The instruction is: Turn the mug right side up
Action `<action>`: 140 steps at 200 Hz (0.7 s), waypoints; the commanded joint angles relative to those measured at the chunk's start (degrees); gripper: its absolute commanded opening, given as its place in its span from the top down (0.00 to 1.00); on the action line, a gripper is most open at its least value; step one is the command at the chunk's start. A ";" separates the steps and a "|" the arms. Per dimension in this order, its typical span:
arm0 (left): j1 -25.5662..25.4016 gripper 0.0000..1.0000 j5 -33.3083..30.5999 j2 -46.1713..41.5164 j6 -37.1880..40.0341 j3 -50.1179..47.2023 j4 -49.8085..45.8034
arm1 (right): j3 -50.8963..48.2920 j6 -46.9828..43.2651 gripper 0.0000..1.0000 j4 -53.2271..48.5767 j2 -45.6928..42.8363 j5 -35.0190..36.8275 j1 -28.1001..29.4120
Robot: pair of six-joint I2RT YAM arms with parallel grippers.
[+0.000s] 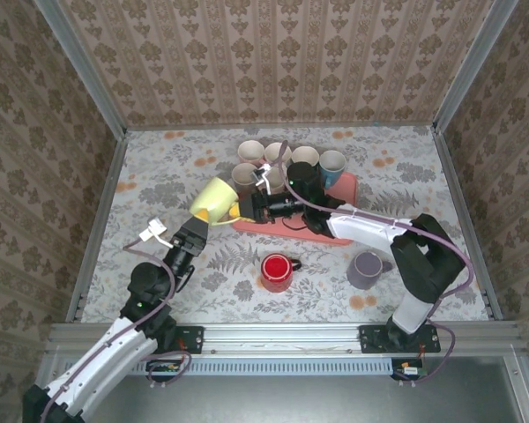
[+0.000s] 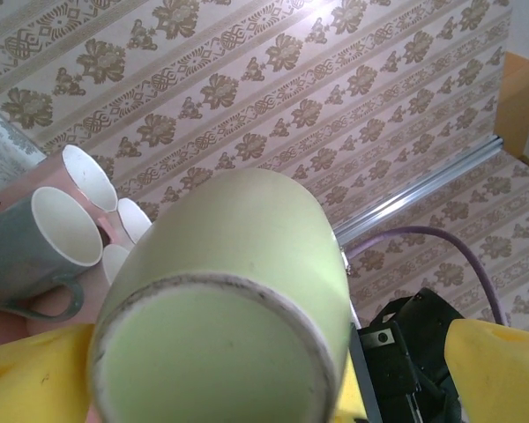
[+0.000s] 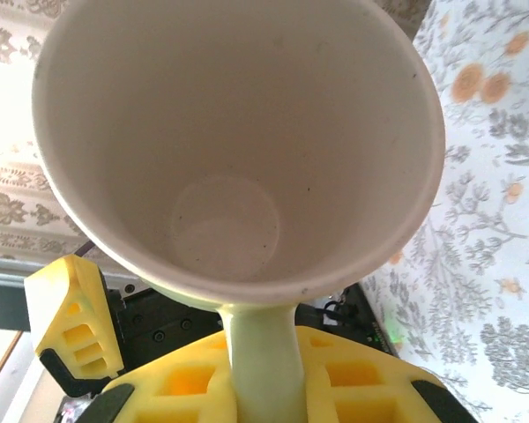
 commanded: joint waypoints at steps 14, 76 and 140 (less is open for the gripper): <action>0.37 0.00 1.29 -1.41 3.06 5.40 -9.42 | -0.28 -6.98 1.00 -5.52 -5.90 4.74 -1.01; 0.61 0.00 0.61 -0.24 14.56 13.60 -24.74 | -0.98 -16.25 1.00 -18.02 -11.41 10.83 -1.37; 0.73 0.00 0.01 6.77 31.18 24.10 -39.27 | -0.75 -27.46 1.00 -34.56 -22.20 26.95 -1.64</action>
